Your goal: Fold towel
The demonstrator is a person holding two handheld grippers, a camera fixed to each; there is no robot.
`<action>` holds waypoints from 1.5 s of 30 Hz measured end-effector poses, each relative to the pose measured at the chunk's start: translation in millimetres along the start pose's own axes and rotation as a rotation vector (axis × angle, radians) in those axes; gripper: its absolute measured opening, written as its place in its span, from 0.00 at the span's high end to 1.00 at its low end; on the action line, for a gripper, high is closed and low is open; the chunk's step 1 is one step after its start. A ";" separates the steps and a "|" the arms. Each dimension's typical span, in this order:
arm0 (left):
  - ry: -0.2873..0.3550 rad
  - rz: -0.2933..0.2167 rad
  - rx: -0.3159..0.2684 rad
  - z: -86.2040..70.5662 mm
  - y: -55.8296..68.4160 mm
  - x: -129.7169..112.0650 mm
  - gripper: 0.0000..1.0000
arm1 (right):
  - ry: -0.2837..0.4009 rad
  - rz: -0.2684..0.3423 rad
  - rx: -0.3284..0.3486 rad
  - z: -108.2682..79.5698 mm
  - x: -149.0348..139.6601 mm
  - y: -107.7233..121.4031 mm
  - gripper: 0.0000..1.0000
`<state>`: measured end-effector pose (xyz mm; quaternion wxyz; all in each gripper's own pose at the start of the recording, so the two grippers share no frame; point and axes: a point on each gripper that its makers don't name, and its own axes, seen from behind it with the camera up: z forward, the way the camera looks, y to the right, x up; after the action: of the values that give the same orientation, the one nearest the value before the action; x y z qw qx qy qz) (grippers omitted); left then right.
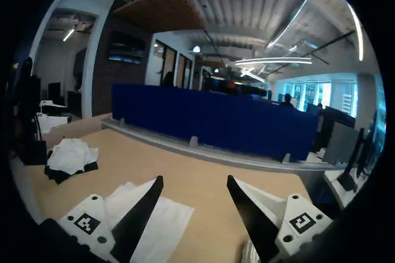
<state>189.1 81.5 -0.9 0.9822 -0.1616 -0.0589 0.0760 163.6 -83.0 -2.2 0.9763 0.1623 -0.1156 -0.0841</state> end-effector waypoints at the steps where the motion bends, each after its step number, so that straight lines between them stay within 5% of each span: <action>1: -0.007 0.005 -0.019 0.7 4.2 -0.1 0.08 | -0.016 -0.011 0.019 0.7 -2.2 -4.6 0.00; 5: -0.029 0.021 -0.088 2.4 18.3 -0.3 0.08 | -0.070 -0.052 0.096 1.9 -10.2 -22.3 0.00; 11: -0.057 0.035 -0.110 4.7 22.6 -8.3 0.09 | -0.096 -0.082 0.148 0.9 -15.4 -35.4 0.00; 26: -0.139 0.057 -0.147 1.2 47.6 -59.9 0.09 | -0.169 -0.098 0.163 5.0 -60.5 -39.9 0.00; 45: -0.294 0.089 -0.206 3.5 76.2 -153.5 0.09 | -0.328 -0.105 0.193 -1.3 -158.0 -47.4 0.00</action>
<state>28.0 128.1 -36.4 0.9370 -0.2507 -0.2021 0.1355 6.4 -94.9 -50.7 0.9187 0.2448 -0.2720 -0.1487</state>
